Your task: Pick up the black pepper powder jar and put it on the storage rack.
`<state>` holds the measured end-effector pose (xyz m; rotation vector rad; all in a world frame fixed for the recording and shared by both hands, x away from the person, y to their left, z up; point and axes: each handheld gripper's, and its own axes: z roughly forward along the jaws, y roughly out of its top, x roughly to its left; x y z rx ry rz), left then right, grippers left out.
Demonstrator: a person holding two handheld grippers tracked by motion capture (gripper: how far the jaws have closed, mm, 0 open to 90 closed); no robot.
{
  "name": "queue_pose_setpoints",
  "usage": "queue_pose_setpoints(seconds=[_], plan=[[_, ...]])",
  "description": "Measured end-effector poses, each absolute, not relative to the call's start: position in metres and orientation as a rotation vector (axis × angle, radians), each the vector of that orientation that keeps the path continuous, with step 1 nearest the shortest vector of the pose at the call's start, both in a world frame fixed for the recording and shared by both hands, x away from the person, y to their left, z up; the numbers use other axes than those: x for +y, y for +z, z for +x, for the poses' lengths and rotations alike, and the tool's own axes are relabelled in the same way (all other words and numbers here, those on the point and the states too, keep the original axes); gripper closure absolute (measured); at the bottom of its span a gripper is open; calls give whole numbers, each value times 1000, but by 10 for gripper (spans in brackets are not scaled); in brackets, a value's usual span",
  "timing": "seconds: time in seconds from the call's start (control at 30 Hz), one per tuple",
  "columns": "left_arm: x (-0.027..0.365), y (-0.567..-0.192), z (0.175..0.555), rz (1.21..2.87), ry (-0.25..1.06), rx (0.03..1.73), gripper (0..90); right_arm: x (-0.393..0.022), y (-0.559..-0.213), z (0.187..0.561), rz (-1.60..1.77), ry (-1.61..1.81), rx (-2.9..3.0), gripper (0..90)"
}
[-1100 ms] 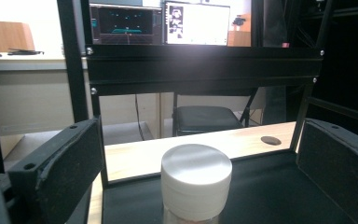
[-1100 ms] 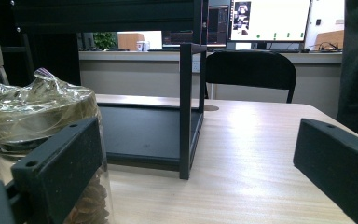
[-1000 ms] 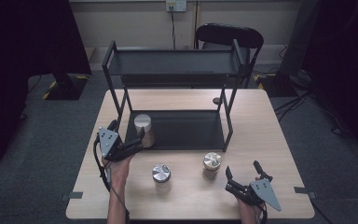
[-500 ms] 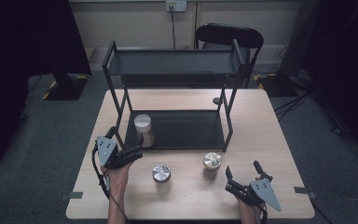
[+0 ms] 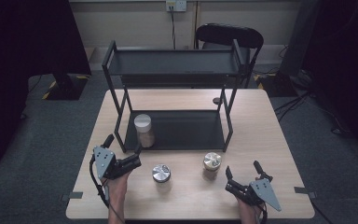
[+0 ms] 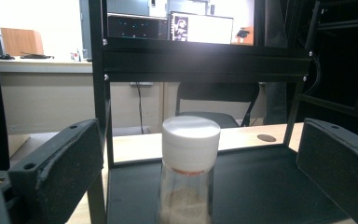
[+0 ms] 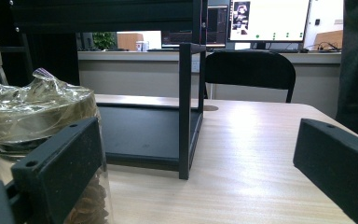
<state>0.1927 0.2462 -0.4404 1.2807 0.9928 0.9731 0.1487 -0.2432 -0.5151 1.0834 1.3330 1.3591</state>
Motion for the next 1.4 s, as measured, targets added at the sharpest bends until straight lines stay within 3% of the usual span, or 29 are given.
queue_pose_setpoints(seconds=[1.4], plan=[[239, -511, 173, 1323, 1002, 1027, 0, -243, -515, 149, 1085, 1357, 1331, 2]])
